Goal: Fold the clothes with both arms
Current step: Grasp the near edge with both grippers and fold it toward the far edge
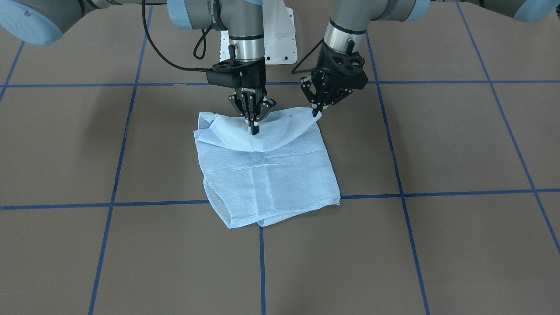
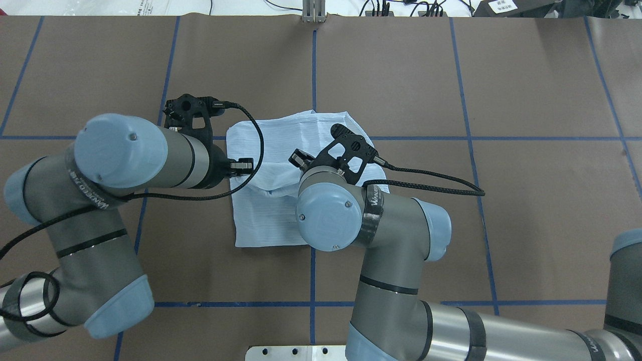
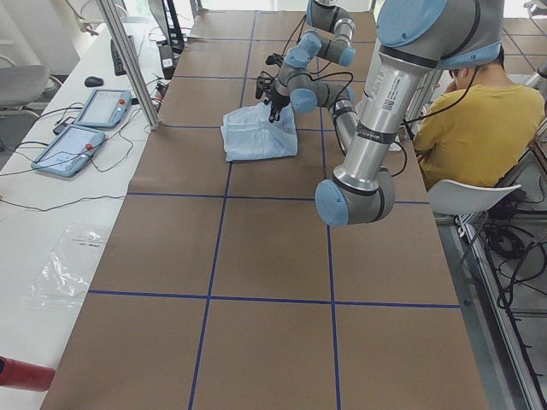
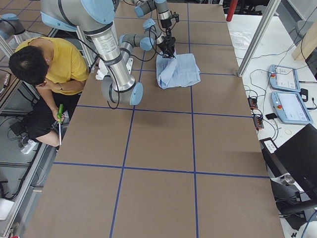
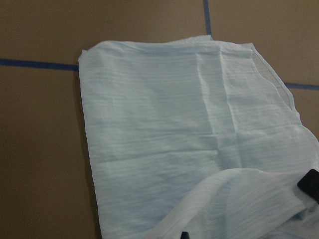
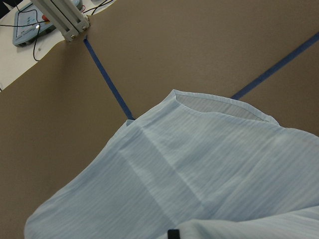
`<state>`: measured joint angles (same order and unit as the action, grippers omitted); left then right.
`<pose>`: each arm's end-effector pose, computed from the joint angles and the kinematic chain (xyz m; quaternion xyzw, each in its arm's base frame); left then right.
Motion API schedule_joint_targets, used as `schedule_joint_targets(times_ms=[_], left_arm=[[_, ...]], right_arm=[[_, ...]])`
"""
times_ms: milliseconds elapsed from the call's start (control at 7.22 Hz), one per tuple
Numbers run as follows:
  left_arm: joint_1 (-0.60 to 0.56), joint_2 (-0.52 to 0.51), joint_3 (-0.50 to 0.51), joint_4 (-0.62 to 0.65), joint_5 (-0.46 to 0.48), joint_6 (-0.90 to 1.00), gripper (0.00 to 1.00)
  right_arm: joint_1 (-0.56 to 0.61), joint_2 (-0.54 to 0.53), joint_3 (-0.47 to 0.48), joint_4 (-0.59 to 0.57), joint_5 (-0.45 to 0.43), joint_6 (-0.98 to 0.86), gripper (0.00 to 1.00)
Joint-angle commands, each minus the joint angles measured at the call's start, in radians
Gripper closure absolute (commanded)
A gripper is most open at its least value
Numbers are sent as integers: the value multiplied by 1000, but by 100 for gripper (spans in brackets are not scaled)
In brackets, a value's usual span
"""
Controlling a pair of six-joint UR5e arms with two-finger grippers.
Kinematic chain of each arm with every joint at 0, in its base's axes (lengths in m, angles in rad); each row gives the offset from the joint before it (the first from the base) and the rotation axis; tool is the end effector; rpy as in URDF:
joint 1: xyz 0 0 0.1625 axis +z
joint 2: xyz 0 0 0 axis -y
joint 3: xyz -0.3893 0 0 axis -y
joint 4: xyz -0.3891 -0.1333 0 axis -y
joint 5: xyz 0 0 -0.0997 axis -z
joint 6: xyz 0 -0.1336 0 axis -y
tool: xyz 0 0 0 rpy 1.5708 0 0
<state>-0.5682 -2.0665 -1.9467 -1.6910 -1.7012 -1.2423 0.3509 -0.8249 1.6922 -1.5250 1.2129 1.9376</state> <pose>0.4442 -0.4211 0.1962 0.1542 0.4527 -0.0742 0.8751 -0.5728 -0.4015 0.1493 0.1563 -0.4351 0.3837 0.7994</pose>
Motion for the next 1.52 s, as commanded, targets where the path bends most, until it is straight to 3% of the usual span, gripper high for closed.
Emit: schedule_joint_targets(times_ms=[0, 277, 415, 831, 1246, 1385], left_arm=[[-58, -64, 195, -105, 11, 23, 100], [-58, -101, 354, -214, 49, 23, 100], [-58, -101, 382, -240, 72, 23, 100], [-88, -119, 390, -251, 74, 24, 100], [-93, -126, 448, -283, 74, 24, 100], [-93, -127, 484, -318, 75, 24, 100]], right_arm=[[36, 85, -176, 86, -1, -26, 100], [57, 151, -331, 162, -31, -95, 100], [74, 158, -367, 210, -32, -110, 100], [137, 240, -489, 252, -18, -135, 100], [142, 240, -580, 334, -16, -163, 100], [142, 240, -583, 341, -16, -164, 68]])
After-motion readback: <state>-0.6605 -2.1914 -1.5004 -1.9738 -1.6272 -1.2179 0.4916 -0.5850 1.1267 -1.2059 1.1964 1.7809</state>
